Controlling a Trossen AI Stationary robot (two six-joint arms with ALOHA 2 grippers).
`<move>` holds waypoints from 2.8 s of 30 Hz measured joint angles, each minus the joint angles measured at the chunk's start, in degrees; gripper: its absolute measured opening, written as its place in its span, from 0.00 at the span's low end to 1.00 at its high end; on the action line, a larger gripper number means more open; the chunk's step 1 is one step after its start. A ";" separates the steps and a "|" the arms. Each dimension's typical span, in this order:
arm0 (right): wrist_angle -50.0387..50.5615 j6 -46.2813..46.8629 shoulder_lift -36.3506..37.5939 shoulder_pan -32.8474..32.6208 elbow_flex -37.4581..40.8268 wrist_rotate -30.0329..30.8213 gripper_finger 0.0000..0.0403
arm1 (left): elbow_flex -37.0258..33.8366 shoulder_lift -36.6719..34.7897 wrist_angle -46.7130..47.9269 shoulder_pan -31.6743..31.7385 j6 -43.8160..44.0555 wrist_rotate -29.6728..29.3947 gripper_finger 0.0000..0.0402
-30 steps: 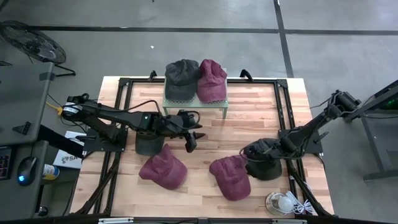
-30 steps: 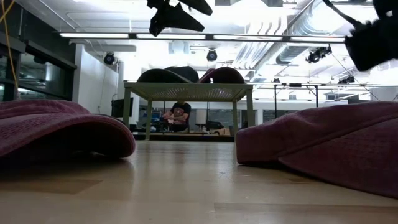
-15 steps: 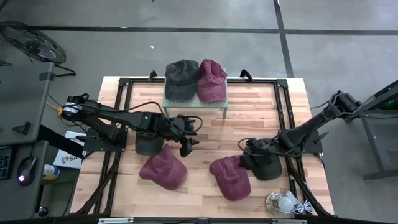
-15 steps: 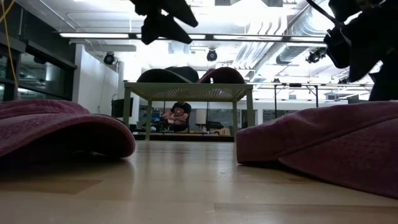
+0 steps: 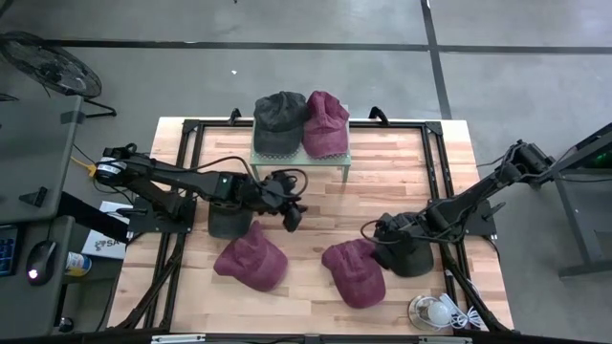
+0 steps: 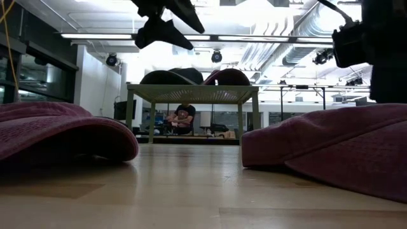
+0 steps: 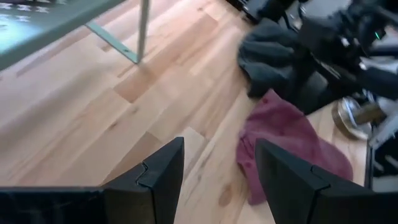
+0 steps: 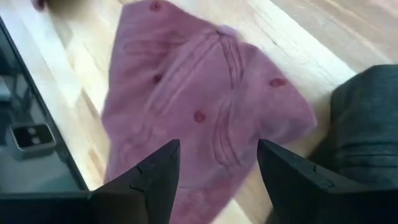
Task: Pick & Place hat
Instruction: Stack the right maroon cap on top of the maroon cap on the shelf
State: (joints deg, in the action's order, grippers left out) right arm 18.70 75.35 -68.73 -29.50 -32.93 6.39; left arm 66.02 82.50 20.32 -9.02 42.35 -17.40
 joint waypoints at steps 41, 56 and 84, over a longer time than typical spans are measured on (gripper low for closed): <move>-6.05 10.04 -8.55 -0.61 0.00 1.59 0.41 | 0.02 -0.02 -3.61 6.78 -3.15 2.06 0.48; -10.61 16.08 -8.53 0.27 0.02 2.48 0.02 | 0.02 -0.02 -3.42 6.78 -6.16 12.35 0.48; 2.57 -12.82 5.84 5.43 -17.75 29.34 0.00 | 0.02 -0.02 -22.39 6.80 -1.12 9.94 0.48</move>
State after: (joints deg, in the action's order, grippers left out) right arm 21.27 62.52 -62.89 -24.07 -50.67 35.73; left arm 66.04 82.48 -2.07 -2.22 41.23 -7.47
